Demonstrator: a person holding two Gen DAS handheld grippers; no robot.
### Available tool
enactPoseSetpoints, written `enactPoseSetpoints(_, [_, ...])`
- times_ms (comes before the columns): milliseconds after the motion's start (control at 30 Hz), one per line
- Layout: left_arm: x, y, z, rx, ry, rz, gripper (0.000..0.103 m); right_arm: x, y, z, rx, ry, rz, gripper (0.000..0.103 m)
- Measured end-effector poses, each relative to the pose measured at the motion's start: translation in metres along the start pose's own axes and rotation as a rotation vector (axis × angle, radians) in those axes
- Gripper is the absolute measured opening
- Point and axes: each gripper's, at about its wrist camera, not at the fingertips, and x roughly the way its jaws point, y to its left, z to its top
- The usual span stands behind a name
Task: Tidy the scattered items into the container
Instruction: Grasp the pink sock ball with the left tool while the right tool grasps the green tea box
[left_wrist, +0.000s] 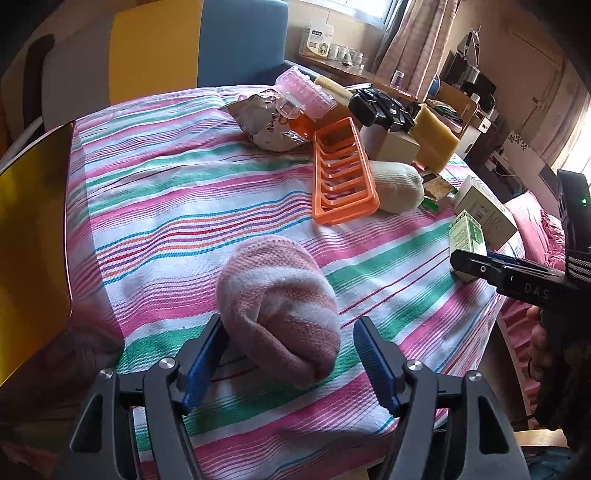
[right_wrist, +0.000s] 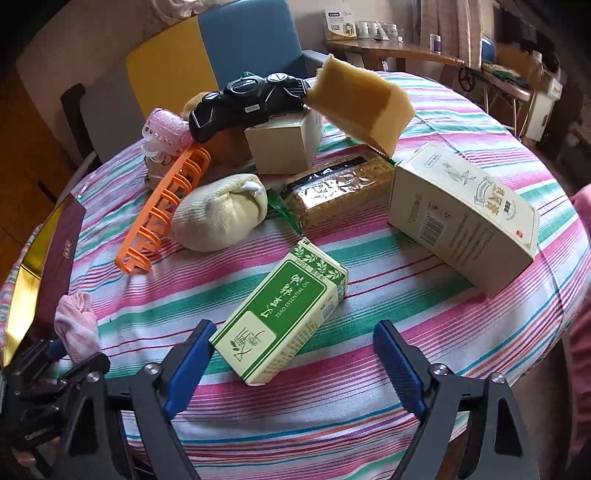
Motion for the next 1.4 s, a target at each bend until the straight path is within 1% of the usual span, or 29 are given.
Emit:
enactPoseSetpoints(33, [0.0, 0.0, 0.0, -0.001, -0.002, -0.001, 0.072, -0.001, -0.001, 0.0, -0.018, -0.001, 0.0, 0.072])
enactPoseSetpoints(100, [0.0, -0.001, -0.001, 0.006, -0.005, 0.004, 0.072, -0.003, -0.003, -0.001, -0.055, -0.006, 0.005, 0.058])
enactPoseSetpoints(200, [0.0, -0.002, -0.001, 0.013, -0.008, 0.009, 0.072, -0.007, -0.004, -0.002, -0.145, -0.008, 0.056, 0.058])
enactPoseSetpoints(267, [0.0, -0.002, -0.001, 0.013, -0.006, 0.01, 0.072, -0.007, 0.0, -0.003, -0.237, 0.003, 0.054, 0.058])
enactPoseSetpoints(300, [0.0, -0.002, 0.0, 0.013, -0.006, 0.011, 0.072, -0.005, 0.0, -0.004, -0.257, 0.012, 0.047, 0.058])
enactPoseSetpoints(367, [0.0, -0.002, 0.0, 0.013, -0.005, 0.011, 0.072, -0.001, -0.008, -0.002, -0.214, 0.033, 0.052, 0.059])
enactPoseSetpoints(433, [0.0, -0.002, 0.0, 0.013, -0.004, 0.012, 0.072, 0.0, -0.019, 0.002, -0.113, 0.037, 0.088, 0.063])
enactPoseSetpoints(500, [0.0, -0.002, 0.001, 0.013, -0.003, 0.013, 0.072, 0.0, -0.025, 0.006, 0.006, 0.043, 0.134, 0.077])
enactPoseSetpoints(567, [0.0, -0.002, 0.001, 0.014, -0.001, 0.013, 0.072, 0.002, -0.028, 0.01, 0.102, 0.047, 0.161, 0.08])
enactPoseSetpoints(633, [0.0, -0.002, 0.002, 0.014, 0.0, 0.014, 0.072, 0.004, -0.027, 0.013, 0.15, 0.043, 0.148, 0.08])
enactPoseSetpoints(667, [0.0, -0.002, 0.002, 0.014, 0.0, 0.014, 0.072, 0.004, -0.024, 0.014, 0.146, 0.035, 0.121, 0.076])
enactPoseSetpoints(700, [0.0, -0.002, 0.002, 0.014, 0.001, 0.015, 0.072, 0.005, -0.022, 0.015, 0.129, 0.026, 0.081, 0.065])
enactPoseSetpoints(733, [0.0, -0.002, 0.002, 0.014, 0.001, 0.015, 0.072, 0.004, -0.02, 0.014, 0.112, 0.02, 0.045, 0.059])
enactPoseSetpoints(767, [-0.001, -0.001, 0.004, 0.006, 0.005, 0.012, 0.072, 0.002, -0.019, 0.012, 0.101, 0.015, 0.028, 0.051])
enactPoseSetpoints(800, [-0.001, 0.0, 0.005, -0.005, 0.008, 0.007, 0.072, 0.001, -0.02, 0.011, 0.096, 0.009, 0.024, 0.045])
enactPoseSetpoints(900, [-0.002, 0.002, 0.007, -0.025, 0.009, -0.015, 0.072, -0.002, -0.024, 0.006, 0.083, 0.005, 0.045, 0.041])
enactPoseSetpoints(1033, [-0.004, 0.001, 0.01, -0.033, 0.006, -0.044, 0.072, -0.004, -0.022, 0.002, 0.019, -0.001, 0.054, 0.041])
enactPoseSetpoints(1200, [0.004, 0.001, 0.02, -0.059, 0.028, -0.066, 0.072, -0.004, -0.025, 0.004, 0.035, -0.006, 0.062, 0.042])
enactPoseSetpoints(1300, [0.006, 0.002, 0.023, -0.068, 0.026, -0.06, 0.067, -0.003, -0.024, 0.003, 0.027, -0.014, 0.048, 0.041])
enactPoseSetpoints(1333, [0.006, 0.002, 0.023, -0.063, 0.024, -0.049, 0.061, -0.003, -0.023, 0.003, 0.016, -0.018, 0.036, 0.04])
enactPoseSetpoints(1367, [0.005, 0.002, 0.022, -0.061, 0.021, -0.042, 0.055, -0.003, -0.022, 0.003, 0.005, -0.021, 0.023, 0.033])
enactPoseSetpoints(1400, [0.005, 0.003, 0.021, -0.058, 0.018, -0.036, 0.054, -0.003, -0.022, 0.003, -0.003, -0.024, 0.015, 0.031])
